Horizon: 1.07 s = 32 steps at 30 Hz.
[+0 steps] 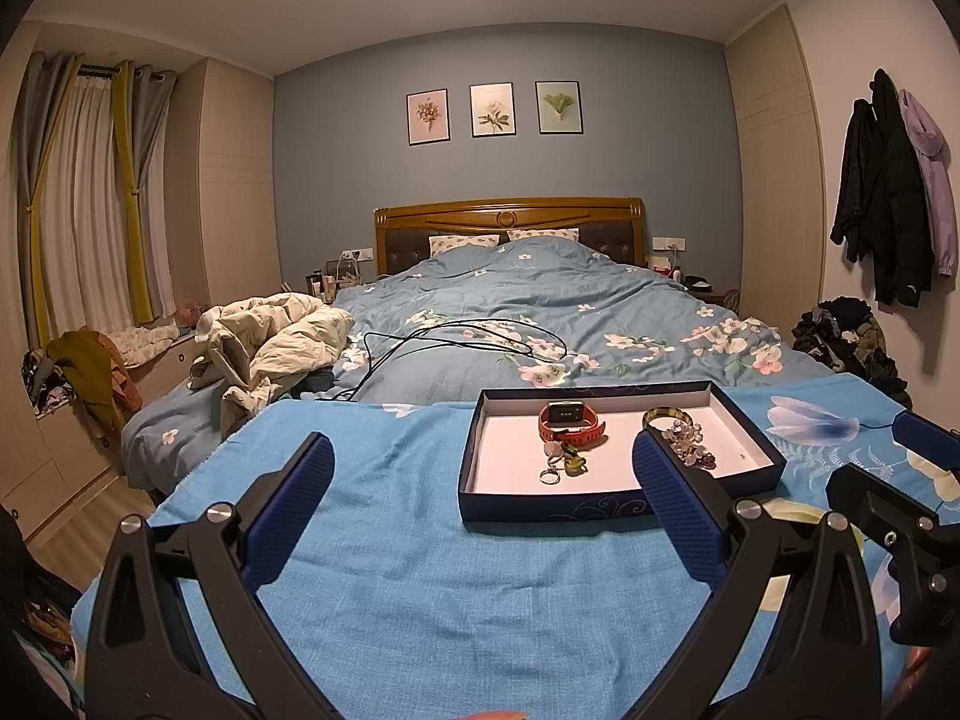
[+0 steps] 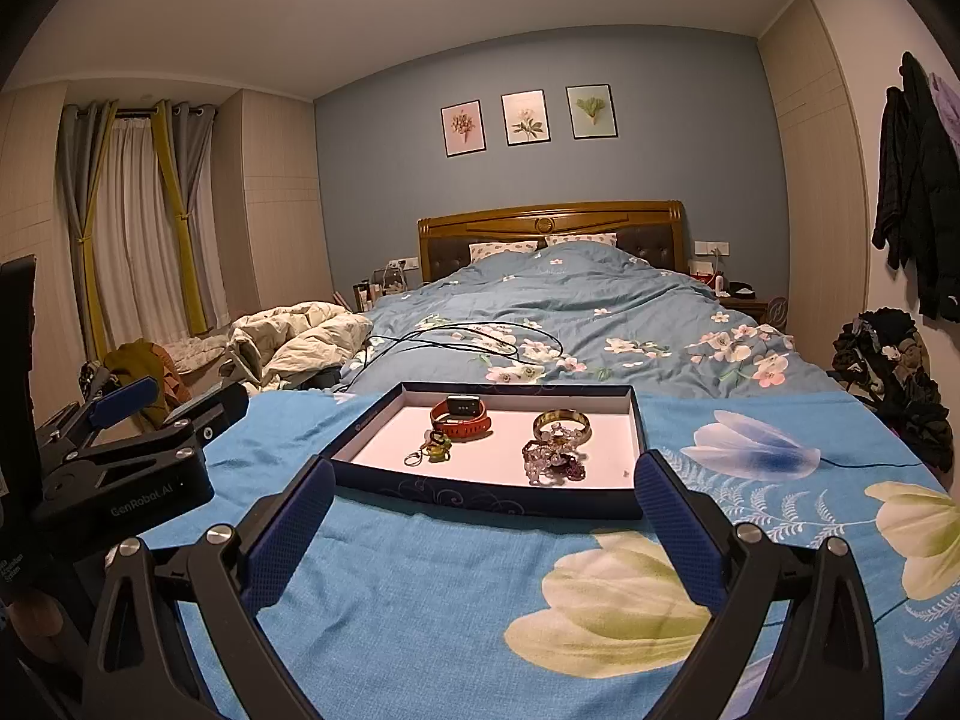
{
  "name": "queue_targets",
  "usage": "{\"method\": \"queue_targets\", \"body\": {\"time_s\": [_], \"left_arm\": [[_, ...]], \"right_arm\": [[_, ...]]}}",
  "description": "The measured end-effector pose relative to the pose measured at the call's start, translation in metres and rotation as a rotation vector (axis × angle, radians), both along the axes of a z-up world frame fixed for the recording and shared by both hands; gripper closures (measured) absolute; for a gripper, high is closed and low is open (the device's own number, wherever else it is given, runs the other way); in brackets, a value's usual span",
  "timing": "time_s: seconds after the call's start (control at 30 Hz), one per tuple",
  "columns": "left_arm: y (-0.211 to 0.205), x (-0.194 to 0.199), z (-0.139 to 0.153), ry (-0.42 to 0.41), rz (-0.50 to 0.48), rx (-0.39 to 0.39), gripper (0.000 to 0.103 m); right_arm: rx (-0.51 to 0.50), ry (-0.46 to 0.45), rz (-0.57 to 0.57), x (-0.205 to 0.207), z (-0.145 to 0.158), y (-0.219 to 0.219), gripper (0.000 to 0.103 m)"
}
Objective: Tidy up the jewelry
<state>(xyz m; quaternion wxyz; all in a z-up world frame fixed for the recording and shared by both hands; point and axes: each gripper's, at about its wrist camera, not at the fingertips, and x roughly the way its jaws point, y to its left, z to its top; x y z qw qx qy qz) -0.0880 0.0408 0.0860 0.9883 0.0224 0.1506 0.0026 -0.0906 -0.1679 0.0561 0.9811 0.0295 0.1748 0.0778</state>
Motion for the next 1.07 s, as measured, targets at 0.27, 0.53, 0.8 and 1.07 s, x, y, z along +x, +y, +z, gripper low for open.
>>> {"method": "queue_targets", "body": {"time_s": [0.27, 0.53, 0.8, 1.07], "left_arm": [[0.001, 0.003, 0.000, 0.005, -0.006, -0.003, 0.005], [0.001, 0.005, -0.001, 0.004, -0.004, 0.002, 0.005], [0.005, 0.020, -0.010, 0.045, -0.020, -0.007, 0.005], [0.014, 0.042, -0.029, 0.125, -0.031, -0.008, 0.005]], "right_arm": [[0.001, 0.008, 0.003, 0.002, -0.001, 0.000, 0.007], [0.002, 0.011, 0.004, 0.003, -0.002, 0.001, 0.007], [-0.001, 0.028, 0.007, 0.007, -0.007, 0.002, 0.007], [-0.003, 0.056, 0.007, 0.011, -0.014, 0.001, 0.007]]}}
